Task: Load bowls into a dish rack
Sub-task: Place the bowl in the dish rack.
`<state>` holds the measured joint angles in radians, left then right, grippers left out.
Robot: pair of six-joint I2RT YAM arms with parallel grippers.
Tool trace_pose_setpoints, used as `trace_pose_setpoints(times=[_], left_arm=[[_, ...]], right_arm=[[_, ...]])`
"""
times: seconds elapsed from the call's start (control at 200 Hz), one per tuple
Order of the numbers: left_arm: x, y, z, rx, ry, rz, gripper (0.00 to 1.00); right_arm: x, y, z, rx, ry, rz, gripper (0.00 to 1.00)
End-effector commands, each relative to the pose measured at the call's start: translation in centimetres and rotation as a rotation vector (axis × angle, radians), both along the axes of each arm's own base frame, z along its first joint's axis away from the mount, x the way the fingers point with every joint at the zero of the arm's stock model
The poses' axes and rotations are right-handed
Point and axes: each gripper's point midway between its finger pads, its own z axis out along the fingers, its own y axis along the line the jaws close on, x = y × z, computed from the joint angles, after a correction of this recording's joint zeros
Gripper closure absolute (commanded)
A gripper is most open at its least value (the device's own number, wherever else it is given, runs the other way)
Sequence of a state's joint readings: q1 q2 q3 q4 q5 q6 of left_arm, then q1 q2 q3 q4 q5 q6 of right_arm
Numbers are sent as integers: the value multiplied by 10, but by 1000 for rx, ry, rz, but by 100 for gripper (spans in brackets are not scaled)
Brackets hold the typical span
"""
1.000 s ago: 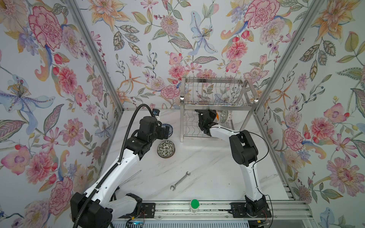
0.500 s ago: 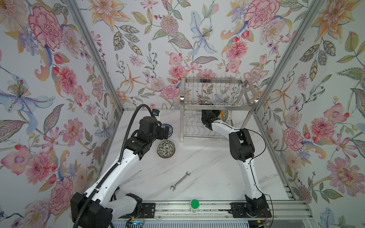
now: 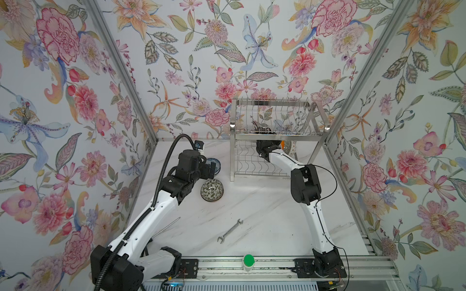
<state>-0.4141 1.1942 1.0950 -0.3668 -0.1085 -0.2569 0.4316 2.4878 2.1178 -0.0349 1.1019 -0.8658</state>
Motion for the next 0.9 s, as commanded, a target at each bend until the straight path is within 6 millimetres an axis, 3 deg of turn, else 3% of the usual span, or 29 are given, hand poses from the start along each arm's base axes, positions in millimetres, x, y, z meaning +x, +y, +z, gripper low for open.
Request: trace_pose_setpoints(times=[0.0, 0.22, 0.5, 0.726, 0.896], left_arm=[[-4, 4, -3, 5, 10, -2, 1], [-3, 3, -5, 4, 15, -6, 1], [-3, 2, -6, 2, 19, -7, 1], [-3, 2, -7, 0, 22, -7, 1], [-3, 3, -8, 0, 23, -5, 1]], right_arm=[[1, -13, -10, 2, -2, -54, 100], [1, -22, -19, 4, 16, -79, 100], [2, -16, -28, 43, 31, -70, 100], [2, -10, -30, 49, 28, -64, 79], [5, -6, -31, 70, 35, -38, 76]])
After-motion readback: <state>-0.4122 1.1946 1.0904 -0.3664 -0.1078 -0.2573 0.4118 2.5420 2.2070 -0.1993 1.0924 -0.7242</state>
